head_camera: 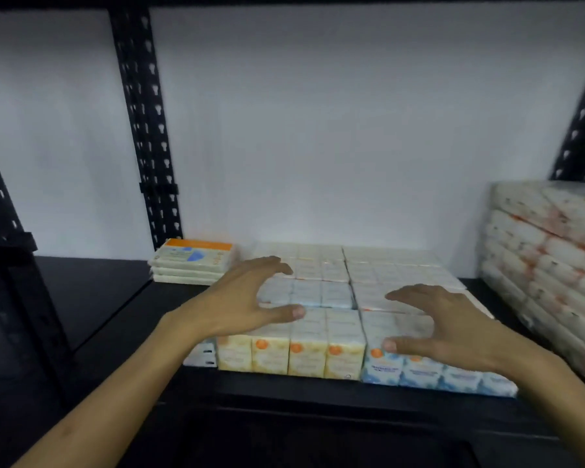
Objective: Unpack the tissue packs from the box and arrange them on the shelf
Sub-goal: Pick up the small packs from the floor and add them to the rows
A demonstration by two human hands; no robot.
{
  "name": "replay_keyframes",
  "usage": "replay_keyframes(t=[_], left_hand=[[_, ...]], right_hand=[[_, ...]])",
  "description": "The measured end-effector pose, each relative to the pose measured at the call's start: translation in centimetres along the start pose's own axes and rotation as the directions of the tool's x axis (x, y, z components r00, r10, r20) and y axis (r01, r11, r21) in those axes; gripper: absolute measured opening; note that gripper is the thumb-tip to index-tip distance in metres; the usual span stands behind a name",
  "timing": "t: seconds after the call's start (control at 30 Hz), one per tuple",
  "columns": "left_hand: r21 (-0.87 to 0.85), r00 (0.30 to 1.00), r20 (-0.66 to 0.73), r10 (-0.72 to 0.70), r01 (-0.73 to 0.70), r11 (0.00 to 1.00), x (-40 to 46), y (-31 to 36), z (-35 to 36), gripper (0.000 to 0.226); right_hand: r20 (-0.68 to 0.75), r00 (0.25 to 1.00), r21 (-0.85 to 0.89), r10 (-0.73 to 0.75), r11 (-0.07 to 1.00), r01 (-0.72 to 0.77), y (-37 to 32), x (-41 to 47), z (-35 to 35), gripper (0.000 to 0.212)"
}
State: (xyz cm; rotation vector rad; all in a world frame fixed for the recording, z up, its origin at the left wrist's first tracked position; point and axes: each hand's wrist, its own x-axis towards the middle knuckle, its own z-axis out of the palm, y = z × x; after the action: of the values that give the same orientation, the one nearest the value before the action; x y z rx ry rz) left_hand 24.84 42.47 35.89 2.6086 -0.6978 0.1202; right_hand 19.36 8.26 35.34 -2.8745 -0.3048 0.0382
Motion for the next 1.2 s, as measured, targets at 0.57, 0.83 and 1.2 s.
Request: replay_keyframes(t=[0.57, 0.83, 1.2], left_hand=[[0.372, 0.982, 0.189, 0.01, -0.081, 0.925, 1.1, 3.9, 6.7, 0.105], [0.375, 0.977, 0.208, -0.042, -0.039, 0.926, 1.6, 4.6, 7.2, 0.113], [0.437, 0.986, 0.167, -0.024, -0.052, 0.898, 2.8, 4.1, 7.0, 0.106]], right_hand=[[-0.063, 0.998, -0.306, -0.011, 0.952, -0.009, 4.6, -1.7, 4.1, 0.111], [-0.105, 0.994, -0.332, -0.005, 0.943, -0.03, 4.5, -0.7, 4.5, 0.102], [-0.106, 0.994, -0.32, -0.009, 0.947, -0.026, 4.5, -0.1, 4.1, 0.102]])
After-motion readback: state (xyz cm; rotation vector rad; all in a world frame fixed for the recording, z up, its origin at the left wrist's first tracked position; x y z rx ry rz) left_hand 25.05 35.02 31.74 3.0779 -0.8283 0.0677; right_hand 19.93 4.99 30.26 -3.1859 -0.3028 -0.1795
